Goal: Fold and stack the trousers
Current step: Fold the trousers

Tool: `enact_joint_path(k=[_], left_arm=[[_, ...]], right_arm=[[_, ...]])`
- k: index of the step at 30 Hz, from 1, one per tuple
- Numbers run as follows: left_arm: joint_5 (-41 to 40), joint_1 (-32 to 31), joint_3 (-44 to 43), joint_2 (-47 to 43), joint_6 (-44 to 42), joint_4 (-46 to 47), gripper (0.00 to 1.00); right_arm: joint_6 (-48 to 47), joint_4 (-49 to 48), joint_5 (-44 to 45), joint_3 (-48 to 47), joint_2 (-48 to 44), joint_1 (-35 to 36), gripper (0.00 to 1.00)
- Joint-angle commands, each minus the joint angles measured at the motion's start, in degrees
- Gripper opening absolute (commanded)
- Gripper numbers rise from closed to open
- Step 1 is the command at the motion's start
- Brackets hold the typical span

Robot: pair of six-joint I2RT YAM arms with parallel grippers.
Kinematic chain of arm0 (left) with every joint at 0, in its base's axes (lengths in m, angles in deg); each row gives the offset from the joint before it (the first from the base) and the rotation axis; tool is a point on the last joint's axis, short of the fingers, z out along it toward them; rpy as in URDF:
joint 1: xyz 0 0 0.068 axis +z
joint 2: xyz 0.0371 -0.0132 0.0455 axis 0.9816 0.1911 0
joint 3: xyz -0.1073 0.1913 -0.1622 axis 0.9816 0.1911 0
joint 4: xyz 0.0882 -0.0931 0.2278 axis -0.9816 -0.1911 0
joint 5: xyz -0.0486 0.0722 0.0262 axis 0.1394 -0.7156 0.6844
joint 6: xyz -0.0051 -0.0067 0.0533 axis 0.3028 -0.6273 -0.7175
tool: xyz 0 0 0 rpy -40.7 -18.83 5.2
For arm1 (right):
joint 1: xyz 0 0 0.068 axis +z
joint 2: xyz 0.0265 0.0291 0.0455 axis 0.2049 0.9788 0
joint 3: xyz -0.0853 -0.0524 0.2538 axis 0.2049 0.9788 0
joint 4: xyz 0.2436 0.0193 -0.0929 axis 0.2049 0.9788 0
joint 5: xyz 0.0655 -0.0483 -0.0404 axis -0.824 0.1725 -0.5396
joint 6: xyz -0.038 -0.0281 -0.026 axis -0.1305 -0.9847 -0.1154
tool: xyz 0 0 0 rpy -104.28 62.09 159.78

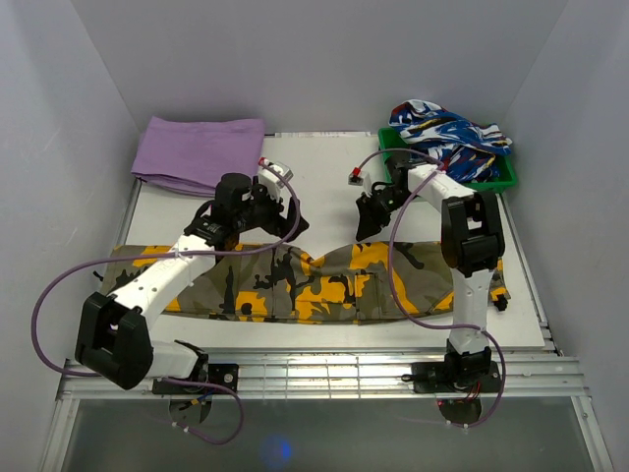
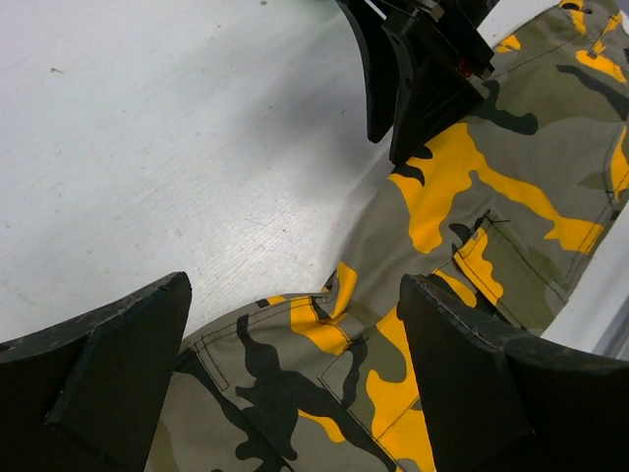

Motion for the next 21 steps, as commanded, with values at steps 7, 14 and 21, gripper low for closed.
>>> enact_joint_path(k=[7, 14, 21], left_arm=[[5.75, 2.59, -5.33, 2.34, 5.62, -2.23, 0.98], [4.78, 2.68, -7.09, 3.22, 5.61, -2.92, 0.98], [9.95, 2.77, -8.59, 4.28, 12.90, -6.27, 0.98]], right_arm=[[-6.72, 11.08, -1.05, -3.08, 1.22, 1.94, 0.57], [-8.83, 13.64, -0.95, -3.79, 2.47, 2.21, 0.12], [-2.95, -2.24, 1.32, 8.99, -16.56, 2.64, 0.08]])
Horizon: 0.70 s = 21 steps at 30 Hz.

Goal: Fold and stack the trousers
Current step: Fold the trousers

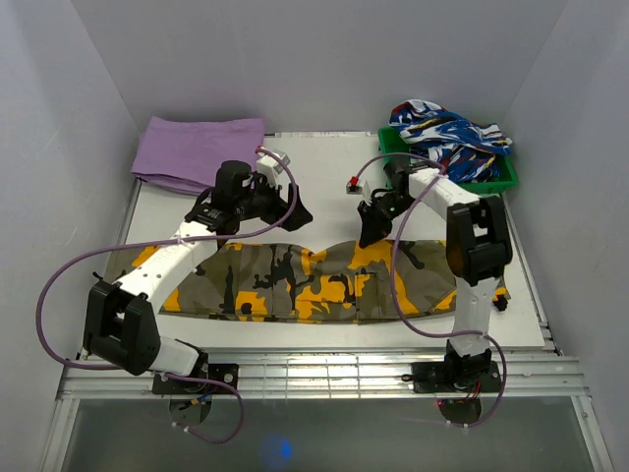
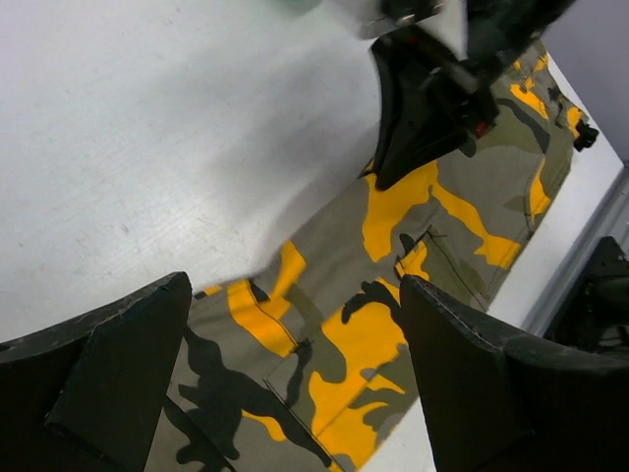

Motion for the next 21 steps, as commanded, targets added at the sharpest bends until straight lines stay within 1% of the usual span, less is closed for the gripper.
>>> enact_joint_path(k=[1, 2, 3, 4, 5, 6, 7, 8, 9, 10, 11, 12, 13, 14, 15, 17, 18, 21], left_arm=[[4.82, 0.28, -2.21, -0.12, 6.17, -2.62, 0.98], [5.53, 0.19, -2.12, -0.46, 7.41, -2.10, 0.98], [5.97, 0.28, -0.90, -0.90, 8.98, -1.31, 0.98], [6.24, 0.28, -0.02, -1.34, 10.48, 0.79, 0.98], [6.59, 0.19, 0.86, -1.69, 12.76, 1.68, 0.95], [7.37, 0.10, 1.65, -2.22, 13.91, 2.47, 0.92], [7.90, -0.07, 2.97, -2.31, 14.97, 3.70, 0.90], [8.34, -0.25, 3.33, -2.14, 16.54, 3.80, 0.88], [8.52, -0.77, 3.77, -1.70, 17.25, 3.88, 0.88], [9.13, -1.13, 4.73, -1.44, 17.78, 4.32, 0.88], [9.58, -1.39, 5.17, -1.17, 18.49, 4.85, 0.88], [9.84, -2.35, 5.78, -0.91, 19.36, 5.37, 0.88], [9.32, -2.97, 6.40, -0.56, 19.72, 6.42, 0.88], [9.32, -3.67, 7.54, -0.29, 20.16, 7.22, 0.88], [9.14, -5.16, 8.07, 0.06, 20.95, 8.01, 0.88], [7.48, -7.18, 8.86, 1.29, 21.13, 9.85, 0.87], [6.86, -9.11, 9.13, 1.81, 21.56, 10.47, 0.86], [4.66, -12.28, 9.13, 4.10, 21.92, 13.81, 0.84]], right_arm=[[3.63, -13.56, 1.65, 8.60, -15.57, 1.50, 0.08], [4.07, -16.40, 4.97, 11.49, -18.29, 2.21, 0.08], [4.25, -19.39, 7.00, 14.74, -23.45, 3.09, 0.08], [4.25, -22.38, 8.94, 21.65, -25.94, 5.18, 0.08], [4.60, -29.02, 13.57, 25.46, -28.75, 6.33, 0.08], [4.52, -32.39, 16.05, 29.24, -33.82, 7.74, 0.08], [4.17, -35.65, 18.43, 36.41, -36.05, 10.62, 0.08], [3.99, -42.73, 24.28, 40.05, -38.33, 12.13, 0.08], [3.56, -46.02, 27.12, 43.39, -41.84, 13.63, 0.08], [3.03, -48.92, 29.67, 49.08, -43.09, 16.25, 0.08], [2.76, -51.82, 35.88, 51.84, -44.32, 17.50, 0.08], [1.80, -58.55, 39.16, 54.39, -46.25, 18.81, 0.08], [1.10, -61.84, 42.24, 56.94, -47.05, 21.09, 0.08], [0.39, -65.00, 48.36, 61.57, -47.84, 22.16, 0.08], [-1.35, -70.60, 51.20, 63.54, -49.15, 23.30, 0.08], [-2.94, -75.12, 56.21, 68.36, -50.13, 25.50, 0.08], [-4.78, -78.10, 57.20, 69.78, -51.09, 26.20, 0.08], [-8.39, -82.95, 60.10, 75.13, -52.59, 28.40, 0.08]])
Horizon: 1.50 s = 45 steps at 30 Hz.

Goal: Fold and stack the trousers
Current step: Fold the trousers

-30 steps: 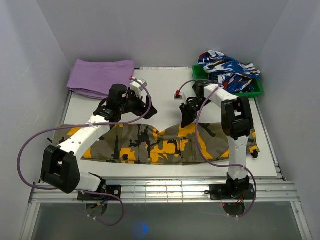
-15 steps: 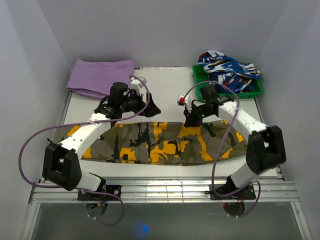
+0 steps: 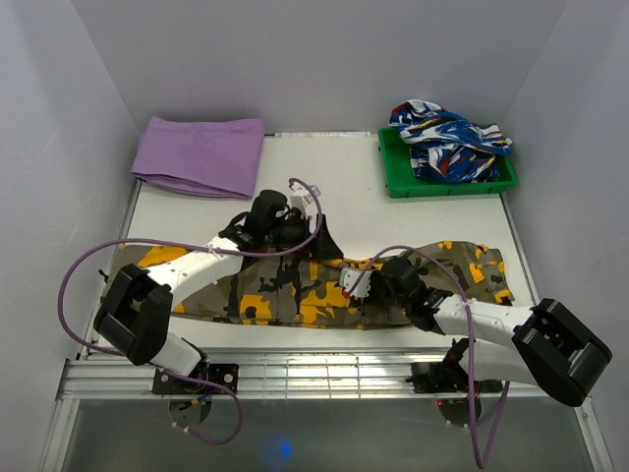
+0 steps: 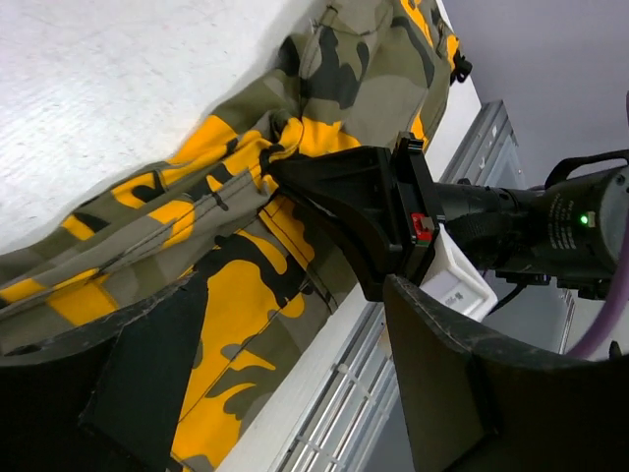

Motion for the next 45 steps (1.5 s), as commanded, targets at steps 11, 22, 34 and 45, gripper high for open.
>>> enact_joint_path(k=[11, 22, 34, 45], left_arm=[[-4.76, -6.67, -6.40, 14.09, 2.12, 8.58, 0.79], [-0.72, -10.01, -12.46, 24.11, 4.84, 12.80, 0.79], [5.43, -12.03, -10.62, 30.53, 18.19, 22.55, 0.83], [9.92, -11.68, -8.86, 38.52, 39.46, 53.56, 0.88]], right_arm=[[-13.15, -31.16, 13.79, 16.64, -2.78, 5.70, 0.08], [-21.42, -37.24, 9.84, 25.43, -2.70, 8.60, 0.08], [-28.02, -39.88, 7.55, 30.53, -1.47, 8.95, 0.08], [-29.33, -37.33, 8.69, 30.53, -1.03, 9.04, 0.38]])
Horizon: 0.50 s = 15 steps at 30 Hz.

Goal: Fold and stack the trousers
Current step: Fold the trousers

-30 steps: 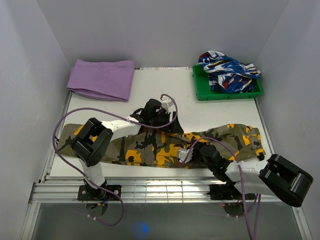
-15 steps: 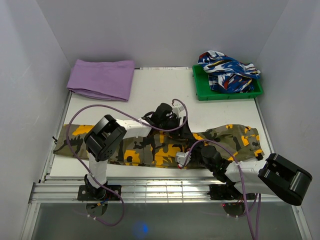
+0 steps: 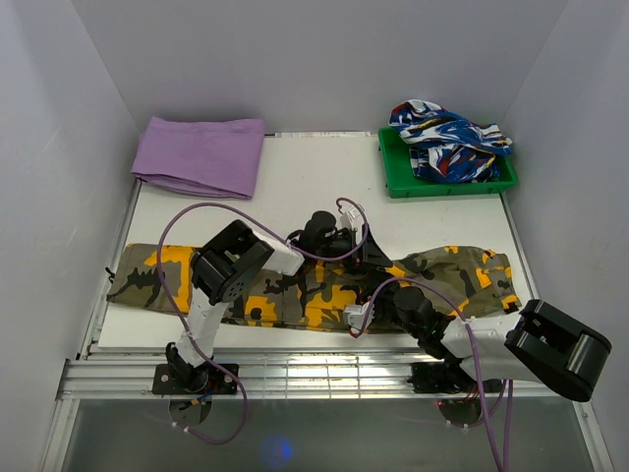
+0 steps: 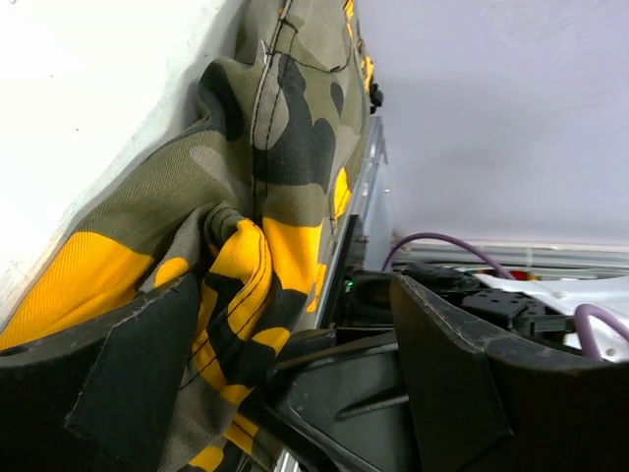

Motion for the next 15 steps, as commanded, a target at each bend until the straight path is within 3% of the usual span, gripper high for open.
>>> enact_joint_path(k=[1, 5, 11, 13, 15], left_arm=[[2.29, -0.21, 0.32, 1.57, 8.87, 13.96, 0.88], [1.15, 0.49, 0.93, 2.37, 11.07, 17.66, 0.84], [0.53, 3.48, 1.37, 1.57, 10.11, 17.40, 0.77], [0.36, 3.92, 1.63, 1.22, 9.76, 16.34, 0.76], [0.10, 4.36, 2.25, 1.05, 9.49, 15.73, 0.75]], right_arm=[[-0.83, -3.06, 1.12, 12.87, -0.44, 0.47, 0.44], [-0.57, -2.18, 5.43, 13.57, -2.90, 0.47, 0.63], [3.37, 1.95, 12.74, 13.58, -11.76, -4.26, 0.63], [5.83, 9.73, 7.94, 9.56, -16.41, -11.28, 0.63], [9.79, 23.36, 3.70, 6.29, -25.90, -16.55, 0.63]])
